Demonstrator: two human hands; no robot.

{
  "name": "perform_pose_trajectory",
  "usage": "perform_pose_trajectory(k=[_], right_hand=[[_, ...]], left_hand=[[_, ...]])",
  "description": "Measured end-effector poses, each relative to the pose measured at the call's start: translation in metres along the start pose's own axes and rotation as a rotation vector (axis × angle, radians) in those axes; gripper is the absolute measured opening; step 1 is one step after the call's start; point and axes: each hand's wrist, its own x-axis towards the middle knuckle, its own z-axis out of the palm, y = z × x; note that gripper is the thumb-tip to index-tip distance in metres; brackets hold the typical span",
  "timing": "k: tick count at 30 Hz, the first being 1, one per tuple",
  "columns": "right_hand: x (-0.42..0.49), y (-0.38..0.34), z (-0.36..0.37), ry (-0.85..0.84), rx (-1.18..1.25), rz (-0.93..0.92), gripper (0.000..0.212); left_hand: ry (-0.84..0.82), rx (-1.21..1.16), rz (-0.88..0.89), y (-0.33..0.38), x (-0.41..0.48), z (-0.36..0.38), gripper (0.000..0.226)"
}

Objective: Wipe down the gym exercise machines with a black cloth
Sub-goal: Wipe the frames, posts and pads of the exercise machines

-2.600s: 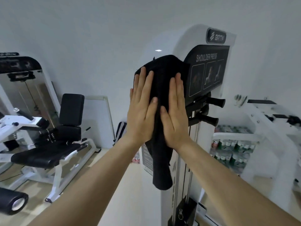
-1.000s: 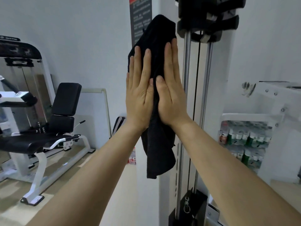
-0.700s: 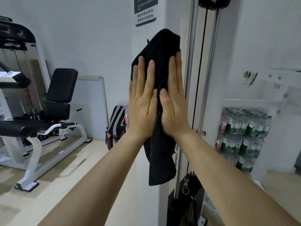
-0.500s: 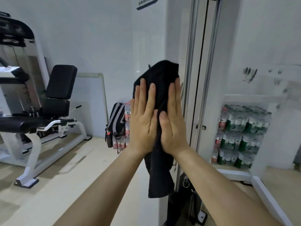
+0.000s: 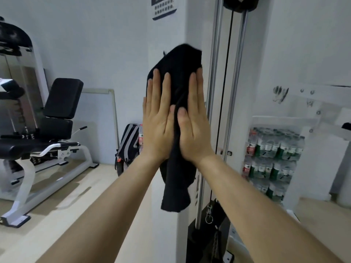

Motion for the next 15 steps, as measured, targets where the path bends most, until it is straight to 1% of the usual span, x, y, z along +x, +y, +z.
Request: perform_pose_trajectory(k=[6,10,13,15], right_hand=[[-0.091,0.018,0.009,-0.061,-0.057,0.04,0.062],[-0.132,0.02,0.008,-0.144,-0.182,0.058,0.069],[-0.136,0.003,0.013,-0.13,-0.215,0.138,0.072],[-0.114,-0.012,0.019,-0.067,-0.188,0.176,0.071]], left_hand=[[-0.101,0.069,0.05,-0.025,-0.081,0.003,0.056],[-0.219,0.123,0.034,-0.032,-0.124,-0.004,0.056],[-0.302,0.135,0.018,-0.031,-0.13,-0.019,0.063],[-0.325,0.146,0.021,-0.028,-0.111,-0.029,0.063]])
